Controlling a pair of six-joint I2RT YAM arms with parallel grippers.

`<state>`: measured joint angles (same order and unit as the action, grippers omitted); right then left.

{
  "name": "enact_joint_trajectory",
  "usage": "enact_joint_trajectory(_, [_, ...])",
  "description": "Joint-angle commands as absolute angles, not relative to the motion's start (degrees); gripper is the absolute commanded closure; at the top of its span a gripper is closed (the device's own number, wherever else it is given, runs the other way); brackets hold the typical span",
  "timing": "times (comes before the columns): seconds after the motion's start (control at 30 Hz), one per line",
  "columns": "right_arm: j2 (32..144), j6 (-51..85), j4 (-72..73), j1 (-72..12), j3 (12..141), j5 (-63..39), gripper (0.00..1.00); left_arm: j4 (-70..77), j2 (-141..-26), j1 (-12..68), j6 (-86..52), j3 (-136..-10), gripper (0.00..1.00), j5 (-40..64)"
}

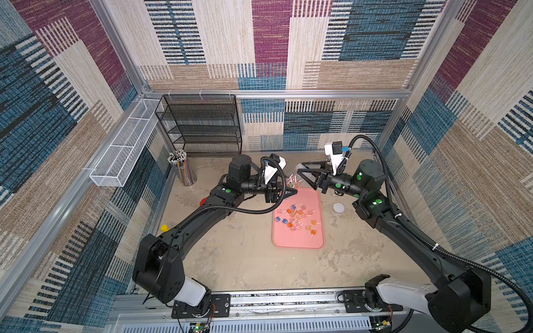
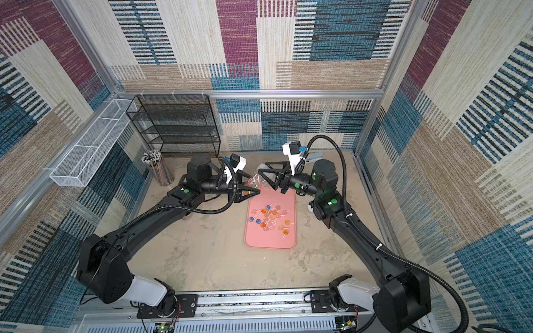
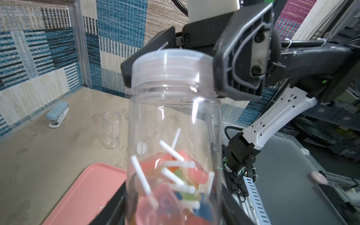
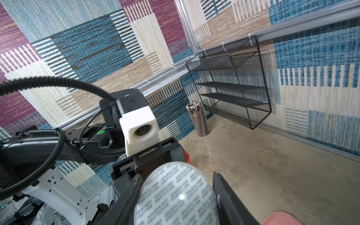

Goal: Pour the candies out of the jar
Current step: Unscrew the lid from the jar.

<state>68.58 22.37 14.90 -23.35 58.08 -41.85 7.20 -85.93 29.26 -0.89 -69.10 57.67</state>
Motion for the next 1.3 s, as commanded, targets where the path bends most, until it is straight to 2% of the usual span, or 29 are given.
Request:
enact_joint_trajectory(0.0, [68.5, 19.8, 17.28, -23.55, 58.33, -48.13, 0.65, 8.78, -86.34, 29.19, -3.94, -69.93, 1.0, 59.62])
enact_joint_trajectory(0.1, [69.2, 19.93, 16.46, -23.55, 59.18, -47.3, 0.64, 6.91, -86.24, 29.27, -2.69, -70.15, 1.0, 57.44])
enact_joint_trajectory(0.2, [69.95, 20.7, 14.9, -23.55, 60.34, -45.02, 0.55, 5.76, -86.06, 29.35, -1.87, -70.11, 1.0, 55.05])
enact_joint_trajectory(0.33, [70.6, 22.66, 13.24, -22.97, 61.64, -42.59, 0.15, 5.59, -85.28, 29.34, -1.17, -69.1, 1.0, 51.0])
enact_joint_trajectory(0.37, [70.67, 23.21, 12.8, -22.66, 62.01, -41.94, 0.08, 5.55, -84.96, 29.34, -1.03, -68.78, 1.0, 49.53])
enact_joint_trajectory(0.43, [70.67, 23.94, 11.36, -22.2, 62.84, -40.02, 0.02, 5.54, -84.34, 29.31, -0.59, -68.12, 1.0, 46.79])
enact_joint_trajectory(0.63, [70.64, 25.85, 3.86, -22.06, 66.4, -26.73, 0.03, 2.63, -82.54, 31.07, 3.26, -67.1, 1.0, 31.93])
enact_joint_trajectory(0.97, [75.6, 33.72, 4.52, -22.83, 65.98, -27.98, 0.06, 0.03, -83.03, 37.16, 11.22, -67.44, 1.0, 12.87])
enact_joint_trajectory(1.27, [78.57, 36.99, 5.45, -23.73, 65.18, -30.15, 0.17, -1.32, -83.98, 38.93, 13.71, -67.98, 1.0, 8.38])
